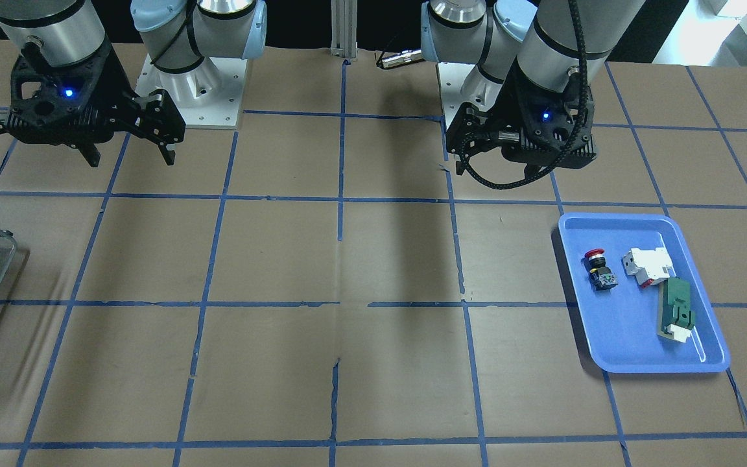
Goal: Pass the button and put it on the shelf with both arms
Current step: 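Lower the left gripper toward the red push button in the blue tray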
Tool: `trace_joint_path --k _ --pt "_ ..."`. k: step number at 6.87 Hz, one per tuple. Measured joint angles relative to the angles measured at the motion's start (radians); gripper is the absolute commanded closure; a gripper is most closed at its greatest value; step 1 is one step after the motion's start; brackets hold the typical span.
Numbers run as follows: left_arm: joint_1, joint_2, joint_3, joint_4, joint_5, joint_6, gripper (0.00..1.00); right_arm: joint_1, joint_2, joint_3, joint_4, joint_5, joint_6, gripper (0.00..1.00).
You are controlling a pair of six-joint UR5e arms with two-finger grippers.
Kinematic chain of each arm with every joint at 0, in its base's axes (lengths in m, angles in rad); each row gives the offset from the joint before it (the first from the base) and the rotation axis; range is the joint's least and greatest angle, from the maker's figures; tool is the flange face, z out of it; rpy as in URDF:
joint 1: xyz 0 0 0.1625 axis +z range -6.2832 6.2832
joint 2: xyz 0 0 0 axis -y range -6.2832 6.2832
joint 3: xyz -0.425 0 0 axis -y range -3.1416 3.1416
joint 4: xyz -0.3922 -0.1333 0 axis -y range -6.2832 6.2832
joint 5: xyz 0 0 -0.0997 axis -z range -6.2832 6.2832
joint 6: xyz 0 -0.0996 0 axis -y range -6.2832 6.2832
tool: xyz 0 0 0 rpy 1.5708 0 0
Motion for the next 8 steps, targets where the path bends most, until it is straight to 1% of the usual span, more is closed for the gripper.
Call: trace_joint_path --k 2,3,4,5,6,7,8 --pt "0.02 0.0 -0.002 -0.001 0.0 0.019 0.0 0.0 0.0 0.001 -0.001 0.0 -0.001 0.0" --pt "0.055 0.0 -0.003 -0.002 0.0 0.059 0.0 0.0 0.001 0.001 -0.003 0.001 -0.002 0.0" --pt "0.117 -0.003 -0.006 -0.006 -0.001 0.125 0.0 0.0 0.003 0.002 -0.006 0.002 -0.003 0.0" --pt "0.214 -0.013 -0.021 -0.007 -0.003 0.249 0.0 -0.001 0.005 0.002 -0.011 0.003 -0.003 0.0" --pt "0.324 -0.03 -0.061 0.013 -0.005 0.389 0.0 -0.001 0.006 0.002 -0.017 0.004 -0.003 0.0" --pt "0.426 -0.054 -0.13 0.092 -0.005 0.494 0.0 -0.001 0.007 0.002 -0.023 0.005 -0.003 0.0" --pt "0.508 -0.088 -0.229 0.243 -0.004 0.546 0.0 -0.001 0.007 0.002 -0.026 0.006 -0.003 0.0"
